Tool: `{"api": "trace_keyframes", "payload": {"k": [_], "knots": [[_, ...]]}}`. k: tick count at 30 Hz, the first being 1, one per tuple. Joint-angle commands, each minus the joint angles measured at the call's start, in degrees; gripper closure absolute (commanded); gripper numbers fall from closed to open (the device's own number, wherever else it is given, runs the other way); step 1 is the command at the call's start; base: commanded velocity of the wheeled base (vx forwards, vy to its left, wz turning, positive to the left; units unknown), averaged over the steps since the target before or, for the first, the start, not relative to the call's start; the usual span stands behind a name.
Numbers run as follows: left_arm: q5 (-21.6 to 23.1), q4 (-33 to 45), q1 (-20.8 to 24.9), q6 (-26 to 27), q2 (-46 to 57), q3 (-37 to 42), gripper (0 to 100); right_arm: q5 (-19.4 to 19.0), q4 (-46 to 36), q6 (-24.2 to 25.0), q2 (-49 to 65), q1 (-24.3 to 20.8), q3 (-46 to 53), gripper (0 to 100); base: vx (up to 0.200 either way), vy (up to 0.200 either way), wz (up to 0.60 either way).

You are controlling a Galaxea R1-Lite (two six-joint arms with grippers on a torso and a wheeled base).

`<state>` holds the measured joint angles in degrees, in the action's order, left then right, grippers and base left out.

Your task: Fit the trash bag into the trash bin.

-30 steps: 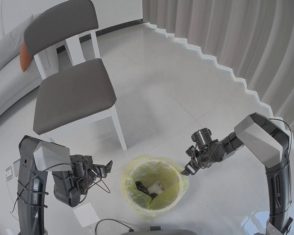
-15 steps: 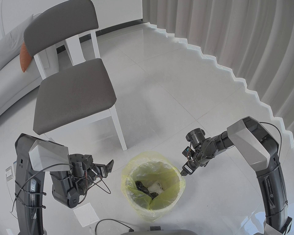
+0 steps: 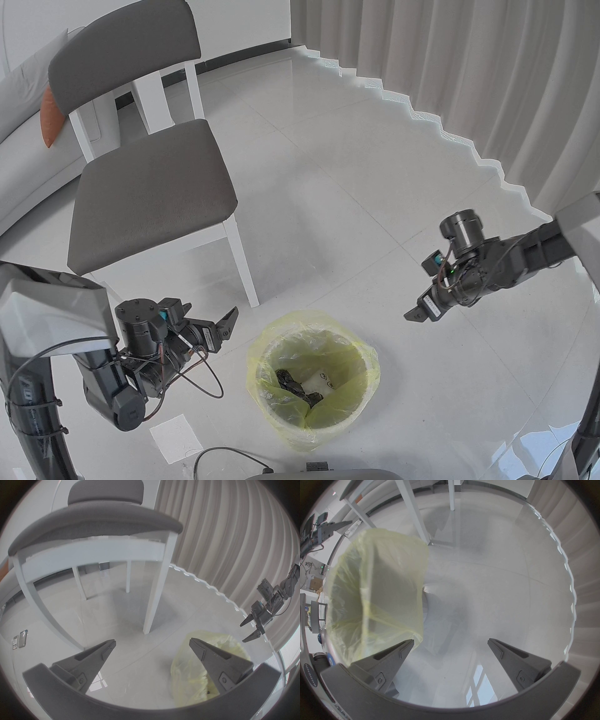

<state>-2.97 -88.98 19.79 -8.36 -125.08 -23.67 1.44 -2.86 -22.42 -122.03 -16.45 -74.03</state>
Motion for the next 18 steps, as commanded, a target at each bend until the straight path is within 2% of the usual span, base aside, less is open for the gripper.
{"api": "trace_keyframes", "payload": {"k": [1,7,11,12,13,15,18], "knots": [[-0.4,5.7,6.1,2.1,22.9,12.1,0,-0.3,9.2,5.7,30.9,1.9,20.9,0,0.0,0.0,0.0],[-4.0,17.3,5.9,2.2,43.4,18.5,0,-0.3,19.7,11.2,53.4,1.9,37.6,0,0.0,0.0,0.0],[-4.1,25.3,4.8,2.3,58.1,21.6,0,-1.4,20.6,14.3,64.7,3.8,44.1,0,0.0,0.0,0.0],[-4.1,30.7,4.5,2.3,64.4,21.7,0,-2.2,20.5,15.0,68.9,5.0,46.5,0,0.0,0.0,0.0],[-4.1,32.7,4.2,2.3,66.5,21.7,0,-2.7,20.5,15.3,70.4,5.4,47.4,0,0.0,0.0,0.0],[-3.6,44.3,-0.7,2.0,79.3,22.1,0,-5.7,20.5,17.8,79.6,7.1,52.9,0,0.0,0.0,0.0],[-3.2,54.3,-5.1,1.9,90.3,21.8,0,-7.5,20.4,20.8,87.9,9.2,56.9,0,0.0,0.0,0.0]]}}
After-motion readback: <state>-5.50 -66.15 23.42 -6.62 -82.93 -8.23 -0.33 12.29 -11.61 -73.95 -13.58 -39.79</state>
